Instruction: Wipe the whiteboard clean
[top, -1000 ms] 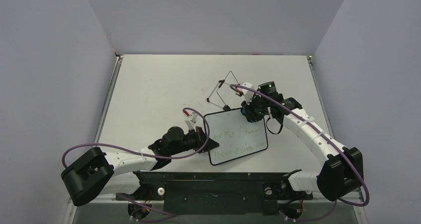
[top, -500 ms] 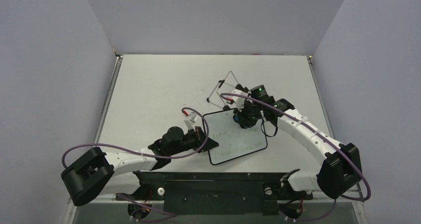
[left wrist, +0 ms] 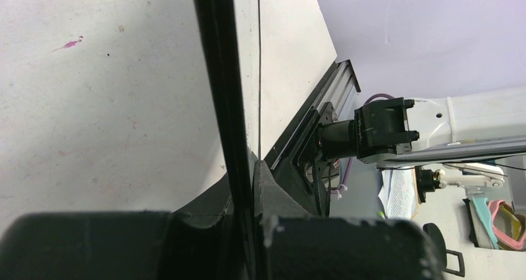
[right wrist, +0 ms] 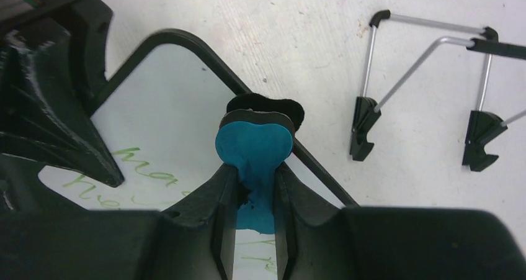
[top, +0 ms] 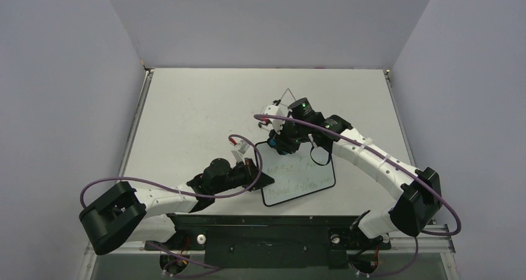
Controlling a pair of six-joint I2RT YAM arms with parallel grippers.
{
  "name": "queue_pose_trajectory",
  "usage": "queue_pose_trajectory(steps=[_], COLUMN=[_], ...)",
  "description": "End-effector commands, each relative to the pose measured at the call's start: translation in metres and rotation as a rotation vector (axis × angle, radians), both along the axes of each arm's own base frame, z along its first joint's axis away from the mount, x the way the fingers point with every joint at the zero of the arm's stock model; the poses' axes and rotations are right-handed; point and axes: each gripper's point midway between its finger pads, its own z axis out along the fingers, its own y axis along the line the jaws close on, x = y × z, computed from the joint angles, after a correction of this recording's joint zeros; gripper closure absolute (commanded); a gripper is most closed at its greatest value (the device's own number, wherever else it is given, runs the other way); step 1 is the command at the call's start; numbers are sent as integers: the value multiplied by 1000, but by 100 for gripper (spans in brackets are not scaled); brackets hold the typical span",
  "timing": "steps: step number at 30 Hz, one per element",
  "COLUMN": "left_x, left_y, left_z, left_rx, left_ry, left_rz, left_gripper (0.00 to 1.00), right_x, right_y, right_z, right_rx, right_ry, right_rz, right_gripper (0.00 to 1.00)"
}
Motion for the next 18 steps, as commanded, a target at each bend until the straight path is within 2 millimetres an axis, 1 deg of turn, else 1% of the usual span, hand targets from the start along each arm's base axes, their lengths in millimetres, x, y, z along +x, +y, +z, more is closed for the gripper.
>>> queue_pose_trajectory(steps=[1,2,4,6,7,8,9,10,11,13,16,17,18], left_x=[4,4,4,4,4,5,5,6,6,6,6,7,7], left_y=[-13,-14,-15,-16,-16,-16,-16,-16,-16,-17,-18,-18,-18], left_z=[61,61,61,62,62,62,62,62,62,61,61,61,61], left_rx=[-178,-178,-180,-184,-184,-184,-184,-184,-182,-180,-179,-178,-178], left_ry=[-156,-156,-156,-154,-153,-153,-154,-154,-153,-150,-151,-151,-152], left_rz=[-30,-33,-35,-36,-36,-34,-32,-29,-29,-30,-30,-31,-31], left_gripper=[100,100,100,100,100,100,100,100,100,100,100,100,100], right_x=[12,5,-10,-21,-25,-26,-26,-27,-28,-27,-17,-10,-6], right_y=[-18,-16,-6,6,13,15,22,24,28,32,30,27,24], right_z=[-2,-5,-3,3,7,8,14,12,17,18,18,17,16], right_rx=[-18,-17,5,20,32,33,44,40,48,48,19,7,3], right_ry=[-49,-43,-33,-25,-18,-7,-7,6,5,7,-28,-51,-58], right_rz=[-78,-49,21,74,98,102,113,115,123,125,75,41,17], right_gripper=[100,100,100,100,100,100,100,100,100,100,100,100,100])
